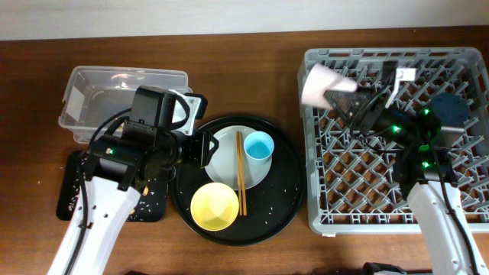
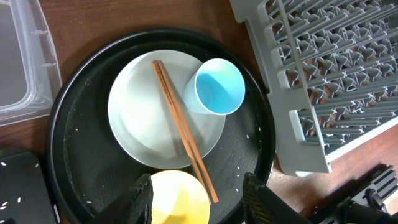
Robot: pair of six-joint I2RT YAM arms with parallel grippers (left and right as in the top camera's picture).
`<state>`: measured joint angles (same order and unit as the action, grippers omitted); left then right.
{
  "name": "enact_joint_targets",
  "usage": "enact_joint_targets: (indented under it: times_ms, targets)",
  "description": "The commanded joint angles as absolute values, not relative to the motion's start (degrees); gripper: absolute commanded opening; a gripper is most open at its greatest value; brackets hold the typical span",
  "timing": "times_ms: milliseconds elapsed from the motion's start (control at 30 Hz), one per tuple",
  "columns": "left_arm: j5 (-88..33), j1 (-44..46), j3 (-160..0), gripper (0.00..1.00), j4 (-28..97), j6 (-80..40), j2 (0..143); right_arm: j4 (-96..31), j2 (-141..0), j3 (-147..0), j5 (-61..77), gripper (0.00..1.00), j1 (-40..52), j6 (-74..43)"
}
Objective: Sort waste into correct bins and load items into the dishwasher rack
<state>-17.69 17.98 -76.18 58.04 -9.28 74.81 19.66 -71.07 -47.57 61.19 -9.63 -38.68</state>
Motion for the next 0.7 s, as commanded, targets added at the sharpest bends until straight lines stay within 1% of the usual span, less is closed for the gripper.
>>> enact_joint_targets:
  times_ms: [0,33,67,133,167,267,300,400,500,533,567,633,667]
  targets:
    - [-16.69,17.85,-76.01,0.46,58.22,-9.78,75.09,6.61,-71.20,-51.42,41.28,0.56,-10.20,-28.86]
    - [-16.69,17.85,-75.99,0.46,58.24,-9.80,75.11,-8.86,-71.77,-57.47,30.83,0.55,-10.09,-19.59]
    - [-16.69,17.85,-75.99,0.46,58.02,-9.80,75.33,-18.35,-73.03,-64.12,26.33,0.55,-10.09,-14.96]
    - [-16.69,17.85,-75.99,0.46,57.93,-9.80,76.69,-34.00,-77.12,-76.38,19.03,0.54,-9.43,-10.72]
    - [-16.71,17.85,-75.99,0.46,58.00,-9.80,78.46,-39.31,-80.53,-81.62,15.70,0.54,-7.55,-8.54]
    - [-16.69,17.85,-75.99,0.45,58.43,-9.80,82.26,-41.28,-88.49,-83.88,7.09,0.55,-0.38,-6.13]
    - [-16.69,17.85,-75.99,0.45,58.37,-9.80,83.33,-40.69,-91.53,-83.88,6.79,0.55,1.28,-4.78]
    - [-16.67,17.85,-75.99,0.45,58.35,-9.78,83.90,-39.38,-99.94,-83.88,5.28,0.54,2.22,-4.67]
    - [-16.67,17.85,-75.99,0.45,57.84,-9.78,83.90,-39.62,-103.83,-83.85,5.30,0.54,2.24,-4.69]
    - [-16.67,17.85,-75.99,0.45,57.76,-9.78,83.90,-39.92,-103.88,-83.85,5.30,0.56,2.24,-4.69]
    - [-16.67,17.85,-75.99,0.45,57.76,-9.78,83.90,-40.42,-103.88,-83.85,5.30,0.64,2.24,-4.69]
    - [-16.67,17.85,-75.99,0.46,57.74,-9.78,83.90,-40.99,-103.88,-83.85,5.32,0.78,2.24,-4.69]
    - [-16.69,17.85,-75.99,0.46,57.74,-9.78,83.90,-40.97,-103.83,-83.92,5.32,0.82,2.24,-4.69]
